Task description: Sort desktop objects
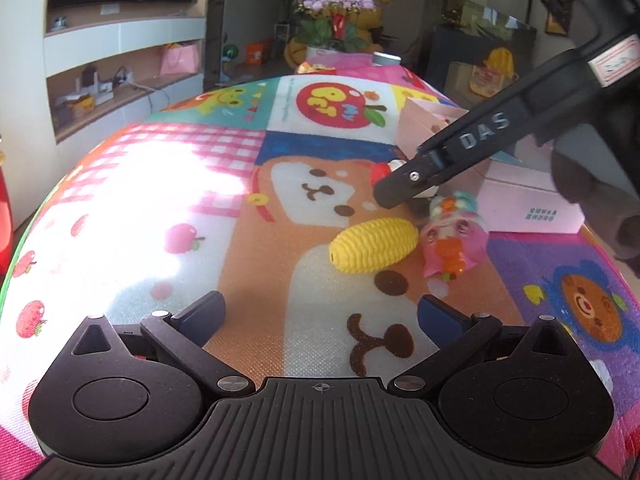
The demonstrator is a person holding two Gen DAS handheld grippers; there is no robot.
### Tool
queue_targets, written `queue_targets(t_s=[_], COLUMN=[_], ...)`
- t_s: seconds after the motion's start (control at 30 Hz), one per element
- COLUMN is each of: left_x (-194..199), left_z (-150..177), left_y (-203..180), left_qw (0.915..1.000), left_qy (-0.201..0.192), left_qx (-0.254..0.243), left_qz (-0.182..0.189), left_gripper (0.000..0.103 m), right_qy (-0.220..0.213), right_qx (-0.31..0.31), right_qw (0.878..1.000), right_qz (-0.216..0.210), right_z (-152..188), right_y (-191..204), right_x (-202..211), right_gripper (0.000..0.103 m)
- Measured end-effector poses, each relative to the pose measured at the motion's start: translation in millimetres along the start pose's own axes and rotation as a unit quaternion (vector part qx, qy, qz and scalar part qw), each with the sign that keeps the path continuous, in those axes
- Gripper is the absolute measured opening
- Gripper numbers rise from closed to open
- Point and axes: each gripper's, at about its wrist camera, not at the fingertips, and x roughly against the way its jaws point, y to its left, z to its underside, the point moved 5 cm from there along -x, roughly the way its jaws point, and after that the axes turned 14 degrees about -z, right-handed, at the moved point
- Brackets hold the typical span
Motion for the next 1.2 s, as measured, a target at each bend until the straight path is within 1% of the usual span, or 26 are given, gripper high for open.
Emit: queue_targets(t_s=[0.03, 0.1, 0.13, 0.17, 0.2, 0.23, 0.27, 0.3, 0.33, 0.4, 0.43, 0.47, 0.57, 0.6, 0.63, 0.67, 0.73, 0.77, 0.8, 0.83, 0.93, 1.03, 1.13, 1.2], left_x=[-1, -2, -2, -1, -2, -2, -2, -3, -4, -6, -7, -9, -13, -16, -17, -16, -16, -16, -16, -16, -15, -14, -13, -14], left_z=[0, -1, -1, -1, 0, -1, -1, -2, -4, -7, -9, -11, -16, -16, -15, -15, -15, -15, -15, -14, -14, -14, -15, -18], left_y=[-5, -15, -19, -21, -25, -27, -28, -30, -33, -37, -39, -41, -46, -48, -48, -48, -47, -47, -47, -47, -47, -46, -43, -39], left_qw=[0.9999, 0.9992, 0.9989, 0.9988, 0.9989, 0.9991, 0.9992, 0.9993, 0.9994, 0.9993, 0.9992, 0.9991, 0.9983, 0.9981, 0.998, 0.9979, 0.9976, 0.9975, 0.9975, 0.9975, 0.9975, 0.9975, 0.997, 0.9965], left_qy=[0.001, 0.002, 0.002, 0.003, 0.003, 0.004, 0.004, 0.005, 0.004, -0.004, -0.01, -0.014, -0.014, -0.006, -0.003, -0.004, -0.004, -0.004, -0.005, -0.005, -0.006, -0.006, -0.007, -0.004], left_qx=[-0.015, -0.04, -0.047, -0.049, -0.046, -0.042, -0.039, -0.034, -0.028, -0.018, -0.014, -0.011, -0.01, -0.012, -0.012, -0.011, -0.008, -0.007, -0.006, -0.006, -0.005, -0.002, 0.005, 0.015], left_qz=[0.003, 0.001, 0.001, 0.004, 0.007, 0.008, 0.01, 0.014, 0.019, 0.032, 0.036, 0.039, 0.056, 0.059, 0.062, 0.064, 0.069, 0.07, 0.07, 0.07, 0.07, 0.071, 0.077, 0.082], left_gripper=[0.103, 0.103, 0.103, 0.103, 0.103, 0.103, 0.103, 0.103, 0.103, 0.103, 0.103, 0.103, 0.103, 0.103, 0.103, 0.103, 0.103, 0.103, 0.103, 0.103, 0.103, 0.103, 0.103, 0.103], right_qy=[-0.015, -0.055, -0.073, -0.098, -0.118, -0.133, -0.154, -0.172, -0.191, -0.223, -0.238, -0.251, -0.26, -0.263, -0.264, -0.263, -0.261, -0.262, -0.263, -0.26, -0.257, -0.246, -0.25, -0.26], right_qx=[0.009, 0.004, -0.002, -0.007, -0.011, -0.017, -0.031, -0.047, -0.064, -0.09, -0.106, -0.129, -0.193, -0.205, -0.215, -0.225, -0.242, -0.245, -0.238, -0.228, -0.209, -0.185, -0.163, -0.151], right_qw=[1.0, 0.998, 0.997, 0.995, 0.992, 0.99, 0.986, 0.981, 0.975, 0.957, 0.948, 0.939, 0.918, 0.913, 0.91, 0.911, 0.917, 0.916, 0.915, 0.917, 0.928, 0.937, 0.938, 0.936], right_qz=[0.0, 0.001, 0.005, 0.018, 0.03, 0.041, 0.057, 0.071, 0.097, 0.16, 0.183, 0.196, 0.228, 0.237, 0.236, 0.224, 0.183, 0.178, 0.19, 0.198, 0.173, 0.166, 0.173, 0.181], right_z=[7, 17, 23, 32, 42, 51, 65, 76, 86, 102, 107, 111, 119, 120, 121, 121, 117, 114, 109, 103, 84, 66, 57, 58], right_y=[5, 5, 3, 0, -3, -7, -14, -23, -33, -56, -69, -85, -129, -139, -146, -152, -157, -156, -154, -152, -152, -151, -143, -133], right_x=[15, 44, 56, 72, 84, 94, 109, 122, 134, 157, 166, 172, 169, 165, 160, 153, 137, 129, 124, 117, 99, 87, 87, 96], right_gripper=[0.048, 0.053, 0.058, 0.062, 0.064, 0.068, 0.071, 0.071, 0.071, 0.072, 0.076, 0.081, 0.082, 0.082, 0.082, 0.082, 0.081, 0.083, 0.084, 0.084, 0.084, 0.082, 0.082, 0.082])
